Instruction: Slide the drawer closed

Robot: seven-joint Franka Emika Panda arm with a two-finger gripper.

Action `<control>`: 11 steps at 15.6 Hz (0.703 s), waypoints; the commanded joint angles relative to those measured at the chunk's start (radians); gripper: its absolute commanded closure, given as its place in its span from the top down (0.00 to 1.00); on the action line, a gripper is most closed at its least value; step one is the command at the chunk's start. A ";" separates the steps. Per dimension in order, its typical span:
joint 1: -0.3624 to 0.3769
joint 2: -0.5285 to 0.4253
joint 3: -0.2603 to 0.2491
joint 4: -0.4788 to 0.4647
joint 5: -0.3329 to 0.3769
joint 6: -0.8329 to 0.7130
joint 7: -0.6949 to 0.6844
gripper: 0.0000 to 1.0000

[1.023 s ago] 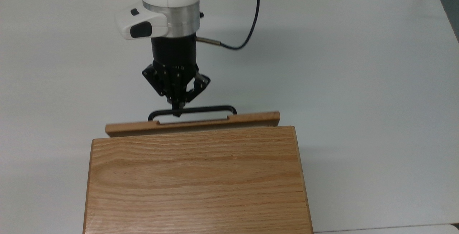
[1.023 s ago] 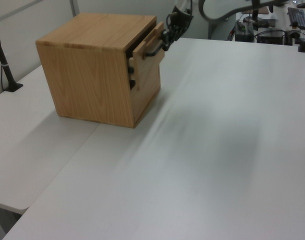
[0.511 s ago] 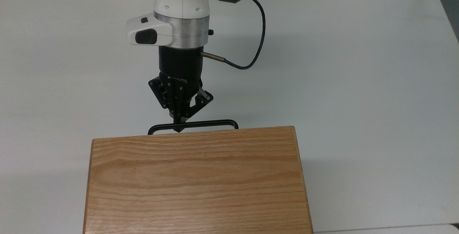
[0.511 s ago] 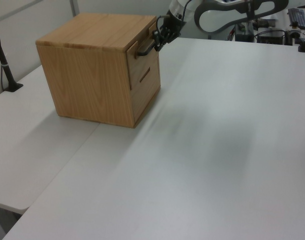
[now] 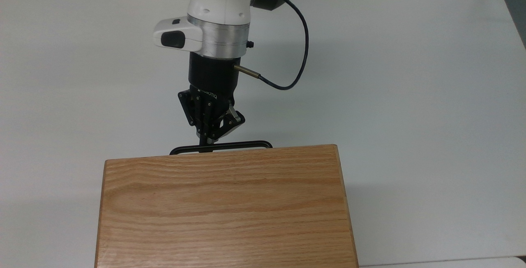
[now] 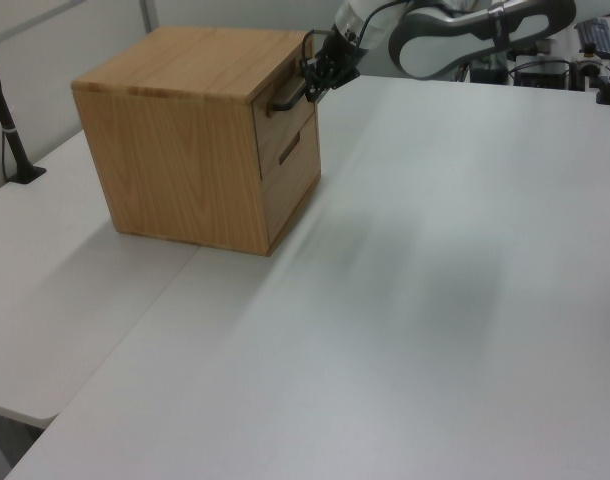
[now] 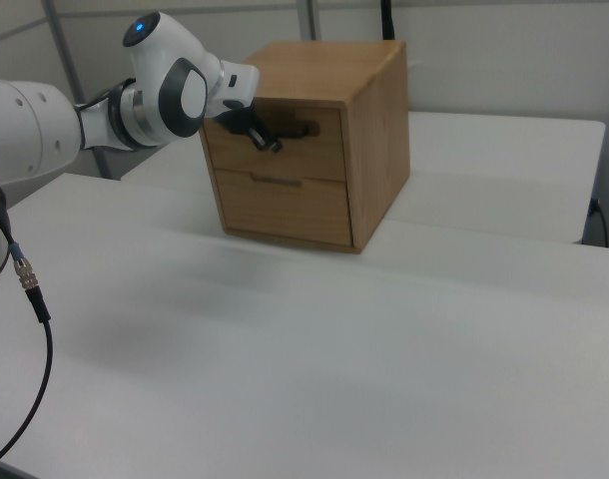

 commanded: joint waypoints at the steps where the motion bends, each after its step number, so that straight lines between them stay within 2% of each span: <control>1: 0.003 0.004 -0.005 0.021 -0.041 0.074 0.064 0.00; 3: -0.012 -0.035 -0.002 0.001 -0.045 0.068 0.037 0.00; 4: -0.020 -0.087 0.008 -0.064 -0.044 0.060 -0.029 0.00; 6: -0.050 -0.198 0.062 -0.186 -0.021 0.010 -0.167 0.00; 8: -0.071 -0.279 0.100 -0.211 0.011 -0.236 -0.242 0.16; 9: -0.071 -0.308 0.110 -0.211 0.028 -0.350 -0.288 0.52; 10: -0.071 -0.339 0.116 -0.211 0.041 -0.451 -0.340 1.00; 11: -0.069 -0.370 0.117 -0.211 0.056 -0.536 -0.373 1.00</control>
